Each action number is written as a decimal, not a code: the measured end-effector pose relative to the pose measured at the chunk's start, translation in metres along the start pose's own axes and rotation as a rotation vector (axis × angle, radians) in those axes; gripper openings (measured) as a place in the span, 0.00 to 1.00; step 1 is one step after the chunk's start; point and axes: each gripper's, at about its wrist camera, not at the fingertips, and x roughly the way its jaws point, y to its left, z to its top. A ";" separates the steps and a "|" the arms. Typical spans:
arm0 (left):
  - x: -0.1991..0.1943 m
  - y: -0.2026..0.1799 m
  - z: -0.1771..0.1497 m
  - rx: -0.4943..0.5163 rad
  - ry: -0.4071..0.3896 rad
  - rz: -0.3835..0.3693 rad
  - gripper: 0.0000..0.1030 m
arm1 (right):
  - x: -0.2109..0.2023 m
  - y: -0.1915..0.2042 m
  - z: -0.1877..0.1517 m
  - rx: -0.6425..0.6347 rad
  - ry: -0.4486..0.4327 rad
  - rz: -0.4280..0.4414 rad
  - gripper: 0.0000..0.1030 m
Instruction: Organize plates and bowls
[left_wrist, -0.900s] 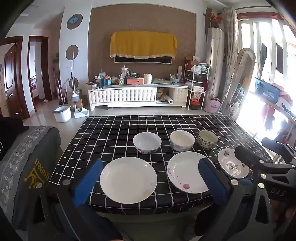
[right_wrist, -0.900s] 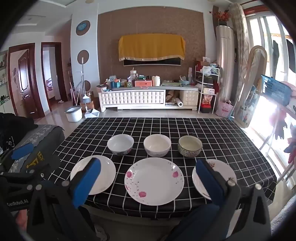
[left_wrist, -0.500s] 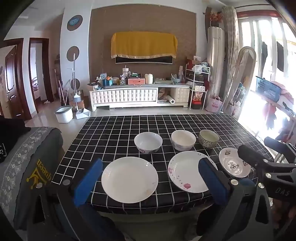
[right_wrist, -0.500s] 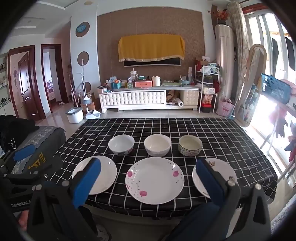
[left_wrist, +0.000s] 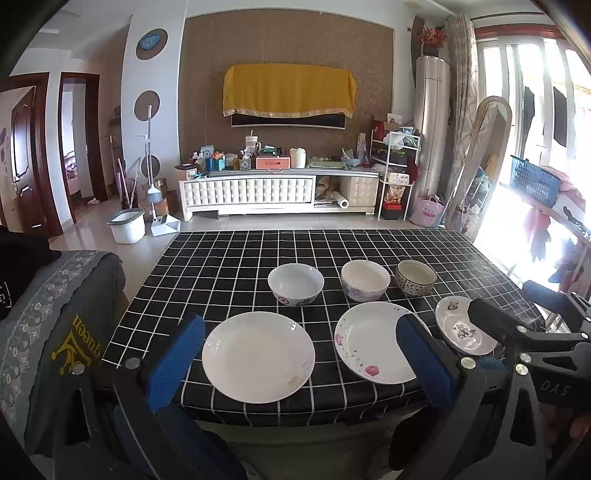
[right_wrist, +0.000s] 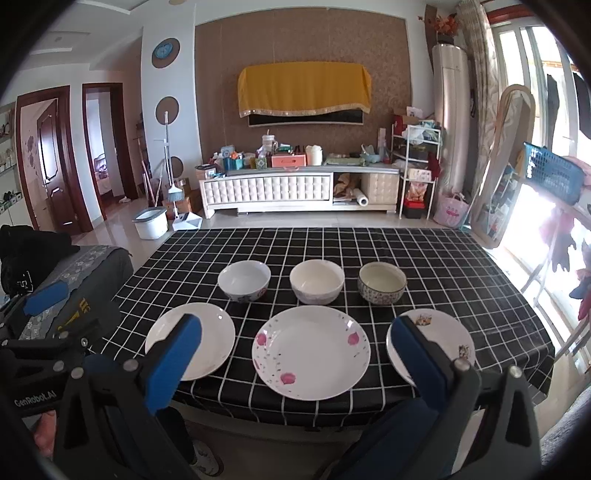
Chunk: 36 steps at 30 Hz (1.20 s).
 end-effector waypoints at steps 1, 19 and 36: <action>0.000 0.000 0.000 0.000 0.001 0.000 1.00 | 0.000 0.000 0.000 0.000 0.002 0.001 1.00; 0.002 0.000 -0.002 -0.003 0.009 -0.002 1.00 | 0.002 0.001 -0.001 -0.005 0.020 0.011 1.00; 0.007 0.001 -0.006 -0.003 0.019 0.006 1.00 | 0.004 0.002 -0.004 -0.014 0.041 0.014 1.00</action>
